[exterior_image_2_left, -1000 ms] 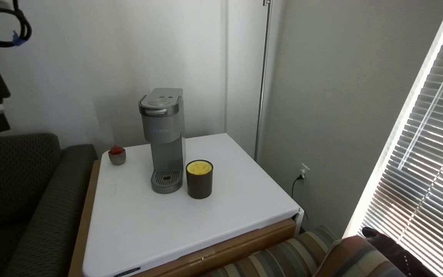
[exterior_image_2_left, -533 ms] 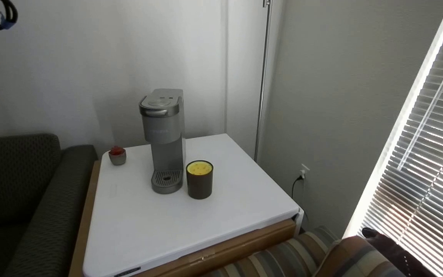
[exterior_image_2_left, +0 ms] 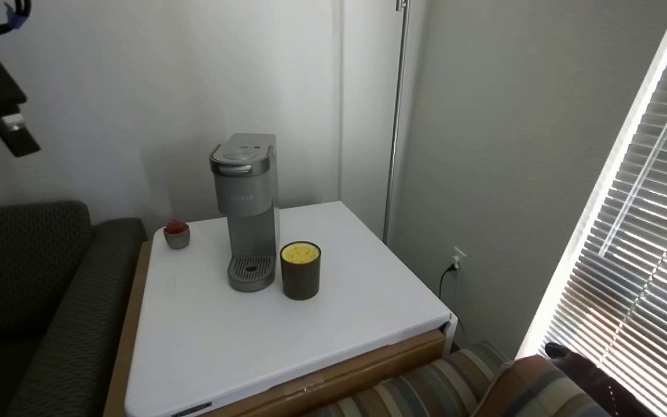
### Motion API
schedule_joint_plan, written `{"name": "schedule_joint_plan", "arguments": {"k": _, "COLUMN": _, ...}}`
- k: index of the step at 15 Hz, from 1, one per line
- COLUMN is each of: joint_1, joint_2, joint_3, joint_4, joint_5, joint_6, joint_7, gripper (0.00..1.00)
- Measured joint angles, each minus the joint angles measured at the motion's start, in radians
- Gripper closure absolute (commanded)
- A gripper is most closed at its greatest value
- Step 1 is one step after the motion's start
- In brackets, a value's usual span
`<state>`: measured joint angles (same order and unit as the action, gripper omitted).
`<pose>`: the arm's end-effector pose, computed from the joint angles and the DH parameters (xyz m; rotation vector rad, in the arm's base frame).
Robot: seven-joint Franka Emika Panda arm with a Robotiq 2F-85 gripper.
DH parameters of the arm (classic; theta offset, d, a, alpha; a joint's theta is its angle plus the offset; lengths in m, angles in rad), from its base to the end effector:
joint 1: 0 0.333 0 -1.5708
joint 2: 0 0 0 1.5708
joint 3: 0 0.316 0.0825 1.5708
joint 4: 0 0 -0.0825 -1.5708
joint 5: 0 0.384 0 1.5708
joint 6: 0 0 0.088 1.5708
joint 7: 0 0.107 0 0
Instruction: Open the coffee maker
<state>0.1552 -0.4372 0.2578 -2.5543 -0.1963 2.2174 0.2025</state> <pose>0.3795 0.1596 0.4230 2.8653 0.4390 0.2281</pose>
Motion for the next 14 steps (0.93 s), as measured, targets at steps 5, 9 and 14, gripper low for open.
{"name": "schedule_joint_plan", "arguments": {"k": 5, "joint_1": -0.064, "joint_2": 0.059, "joint_3": -0.063, "joint_4": -0.025, "joint_5": -0.111, "joint_6": 0.140, "joint_7": -0.027, "gripper": 0.00}}
{"name": "schedule_joint_plan", "arguments": {"k": 9, "joint_1": -0.084, "joint_2": 0.076, "joint_3": -0.094, "joint_4": -0.037, "joint_5": -0.121, "joint_6": 0.187, "joint_7": -0.051, "gripper": 0.00}}
{"name": "schedule_joint_plan", "arguments": {"k": 14, "joint_1": -0.080, "joint_2": 0.074, "joint_3": -0.080, "joint_4": -0.037, "joint_5": -0.120, "joint_6": 0.211, "joint_7": -0.042, "gripper": 0.00}}
